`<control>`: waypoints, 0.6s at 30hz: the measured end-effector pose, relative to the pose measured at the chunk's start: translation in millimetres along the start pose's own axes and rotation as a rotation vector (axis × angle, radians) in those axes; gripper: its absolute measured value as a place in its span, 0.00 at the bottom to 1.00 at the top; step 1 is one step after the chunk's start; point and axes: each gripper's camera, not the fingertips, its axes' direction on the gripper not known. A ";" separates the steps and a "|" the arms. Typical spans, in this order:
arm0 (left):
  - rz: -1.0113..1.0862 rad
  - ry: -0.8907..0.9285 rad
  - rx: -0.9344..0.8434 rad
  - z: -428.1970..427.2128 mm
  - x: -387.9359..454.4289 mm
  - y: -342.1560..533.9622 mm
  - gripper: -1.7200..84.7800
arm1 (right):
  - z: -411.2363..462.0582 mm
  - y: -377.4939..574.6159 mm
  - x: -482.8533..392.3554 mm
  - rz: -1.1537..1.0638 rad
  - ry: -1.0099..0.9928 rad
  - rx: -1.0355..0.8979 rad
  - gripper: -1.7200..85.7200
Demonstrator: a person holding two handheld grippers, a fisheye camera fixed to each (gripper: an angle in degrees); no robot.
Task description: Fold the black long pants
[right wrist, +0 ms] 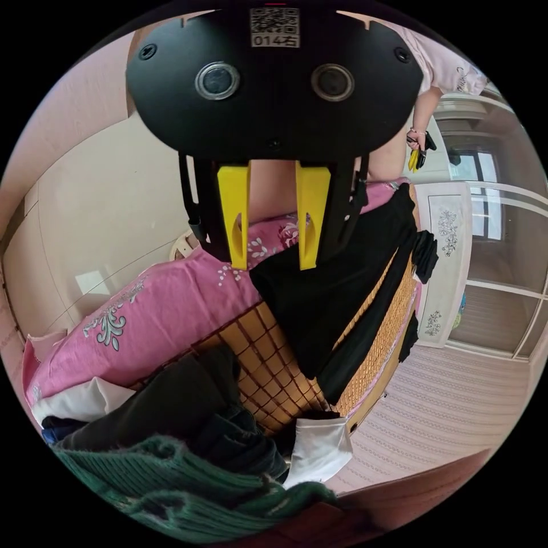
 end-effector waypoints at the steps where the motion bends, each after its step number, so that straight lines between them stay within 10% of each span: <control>1: -0.021 0.016 -0.006 3.3 -3.3 -5.4 0.11 | -1.8 -3.5 1.0 -0.006 0.021 -0.006 0.15; 18: -0.215 0.027 -0.028 65.2 -2.8 -59.8 0.08 | -27.8 -27.6 -41.6 -0.096 0.061 0.041 0.06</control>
